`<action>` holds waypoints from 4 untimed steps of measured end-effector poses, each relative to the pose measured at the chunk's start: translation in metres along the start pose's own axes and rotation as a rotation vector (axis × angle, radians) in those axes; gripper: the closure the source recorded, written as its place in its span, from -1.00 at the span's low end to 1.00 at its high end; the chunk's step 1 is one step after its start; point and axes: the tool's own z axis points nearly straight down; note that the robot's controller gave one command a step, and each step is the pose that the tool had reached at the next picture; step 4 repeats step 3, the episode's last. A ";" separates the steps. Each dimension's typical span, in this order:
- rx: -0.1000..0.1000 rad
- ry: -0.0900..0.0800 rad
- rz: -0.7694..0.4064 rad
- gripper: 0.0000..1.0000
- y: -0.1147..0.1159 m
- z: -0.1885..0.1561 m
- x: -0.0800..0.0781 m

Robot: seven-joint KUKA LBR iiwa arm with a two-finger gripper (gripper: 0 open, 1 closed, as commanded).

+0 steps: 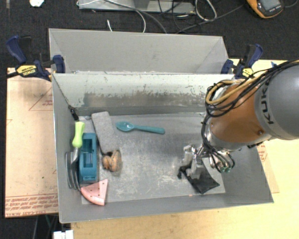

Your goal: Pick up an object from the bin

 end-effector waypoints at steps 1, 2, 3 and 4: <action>-0.001 0.006 -0.003 1.00 0.002 -0.066 0.005; -0.001 0.007 0.005 1.00 -0.008 -0.134 0.002; 0.000 -0.004 0.001 1.00 -0.003 -0.188 0.008; 0.000 -0.004 0.001 1.00 -0.003 -0.188 0.008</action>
Offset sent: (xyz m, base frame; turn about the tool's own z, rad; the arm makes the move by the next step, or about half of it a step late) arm -0.0026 -0.0168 0.1857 0.0106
